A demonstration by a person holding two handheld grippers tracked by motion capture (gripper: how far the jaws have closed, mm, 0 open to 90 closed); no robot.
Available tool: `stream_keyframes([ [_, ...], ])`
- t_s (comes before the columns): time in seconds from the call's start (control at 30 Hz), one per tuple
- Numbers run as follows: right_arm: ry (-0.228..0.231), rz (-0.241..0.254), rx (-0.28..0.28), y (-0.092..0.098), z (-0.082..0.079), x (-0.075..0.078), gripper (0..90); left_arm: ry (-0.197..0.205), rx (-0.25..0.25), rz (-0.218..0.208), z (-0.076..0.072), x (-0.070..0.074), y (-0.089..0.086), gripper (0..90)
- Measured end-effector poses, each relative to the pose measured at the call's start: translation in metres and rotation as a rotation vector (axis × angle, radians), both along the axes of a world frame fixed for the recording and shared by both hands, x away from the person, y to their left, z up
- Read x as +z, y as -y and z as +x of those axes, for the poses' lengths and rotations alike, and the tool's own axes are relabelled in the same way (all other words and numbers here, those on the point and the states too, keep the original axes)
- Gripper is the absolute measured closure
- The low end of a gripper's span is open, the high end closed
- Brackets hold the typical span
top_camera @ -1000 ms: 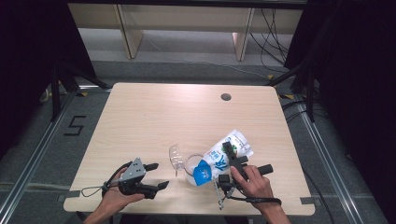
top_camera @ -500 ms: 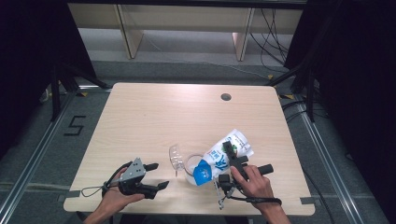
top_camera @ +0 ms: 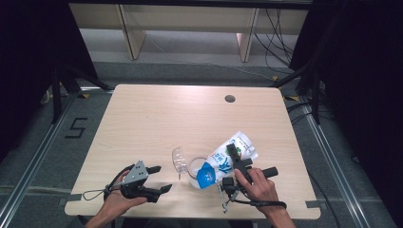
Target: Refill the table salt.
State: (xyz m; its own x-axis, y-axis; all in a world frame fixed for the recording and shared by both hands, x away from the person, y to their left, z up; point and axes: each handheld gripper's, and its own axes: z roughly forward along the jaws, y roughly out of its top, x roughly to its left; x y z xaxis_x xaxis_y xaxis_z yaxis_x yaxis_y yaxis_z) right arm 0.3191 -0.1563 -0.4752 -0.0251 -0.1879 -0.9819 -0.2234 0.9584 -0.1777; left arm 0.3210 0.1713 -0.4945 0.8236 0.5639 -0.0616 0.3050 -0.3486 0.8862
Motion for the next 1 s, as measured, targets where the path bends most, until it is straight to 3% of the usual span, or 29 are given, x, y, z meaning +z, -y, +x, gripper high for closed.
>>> stream_keyframes([
  [0.53, 0.005, 0.005, -0.002, 0.0, 0.0001, 0.0004, 56.3, -0.016, 0.007, -0.009, 0.0005, -0.0007, 0.0004, 19.6],
  [0.6, 0.004, 0.003, -0.002, 0.0001, 0.0001, 0.0003, 56.4, -0.036, 0.016, -0.021, -0.0003, -0.0014, 0.0013, 19.1],
  [1.0, 0.009, 0.003, -0.003, -0.0003, 0.0001, 0.0006, 56.6, -0.039, 0.017, -0.02, -0.0001, -0.0017, 0.0014, 18.9],
])
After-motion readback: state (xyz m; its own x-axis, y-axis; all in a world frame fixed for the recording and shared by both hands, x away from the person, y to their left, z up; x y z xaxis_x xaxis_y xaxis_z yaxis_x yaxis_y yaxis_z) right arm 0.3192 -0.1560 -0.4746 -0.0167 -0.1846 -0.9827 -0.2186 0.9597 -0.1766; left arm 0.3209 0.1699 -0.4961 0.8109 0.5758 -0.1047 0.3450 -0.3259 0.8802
